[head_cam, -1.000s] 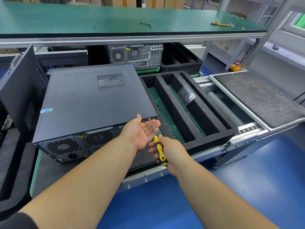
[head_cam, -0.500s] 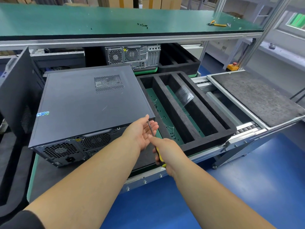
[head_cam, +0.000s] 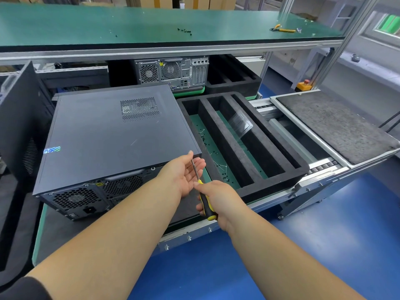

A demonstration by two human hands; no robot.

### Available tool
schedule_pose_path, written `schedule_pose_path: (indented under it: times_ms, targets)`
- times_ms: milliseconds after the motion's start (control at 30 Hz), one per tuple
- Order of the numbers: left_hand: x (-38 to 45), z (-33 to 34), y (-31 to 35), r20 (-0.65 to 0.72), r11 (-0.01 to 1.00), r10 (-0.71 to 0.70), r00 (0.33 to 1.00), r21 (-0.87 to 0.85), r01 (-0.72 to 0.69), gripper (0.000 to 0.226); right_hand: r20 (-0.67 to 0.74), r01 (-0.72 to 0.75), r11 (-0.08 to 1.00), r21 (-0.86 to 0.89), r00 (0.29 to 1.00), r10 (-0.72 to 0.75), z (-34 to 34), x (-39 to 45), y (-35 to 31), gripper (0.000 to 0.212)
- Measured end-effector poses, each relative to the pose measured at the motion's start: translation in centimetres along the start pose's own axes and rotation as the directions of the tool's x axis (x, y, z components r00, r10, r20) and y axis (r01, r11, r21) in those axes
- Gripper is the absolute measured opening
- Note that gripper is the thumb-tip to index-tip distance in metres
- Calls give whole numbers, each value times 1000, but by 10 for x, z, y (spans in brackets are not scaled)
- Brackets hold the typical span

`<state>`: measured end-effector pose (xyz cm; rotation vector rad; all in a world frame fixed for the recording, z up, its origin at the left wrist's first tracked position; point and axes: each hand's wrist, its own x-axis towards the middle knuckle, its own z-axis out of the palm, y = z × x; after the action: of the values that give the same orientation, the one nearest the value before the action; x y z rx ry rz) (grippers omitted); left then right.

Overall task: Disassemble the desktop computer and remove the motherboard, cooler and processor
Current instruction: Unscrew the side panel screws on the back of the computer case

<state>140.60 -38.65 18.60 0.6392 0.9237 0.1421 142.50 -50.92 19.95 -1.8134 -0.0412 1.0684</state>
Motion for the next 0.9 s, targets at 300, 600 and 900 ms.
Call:
schedule_pose_path:
  times_ms: [300,600,900]
  targets:
    - [-3,0,-3,-18,1000,23,1000,17,-23,25,9,32,999,-25,999,-32,-6,5,5,29]
    - [-2,-1,-10,-20,998,68,998,14,-67,19,23,31,999,-35,999,-30,-13,1,8,23]
    - [-14,1,3,31,849,413,910,349,-397,31,-35,108,992,59,994,-106,-30,2,7,12]
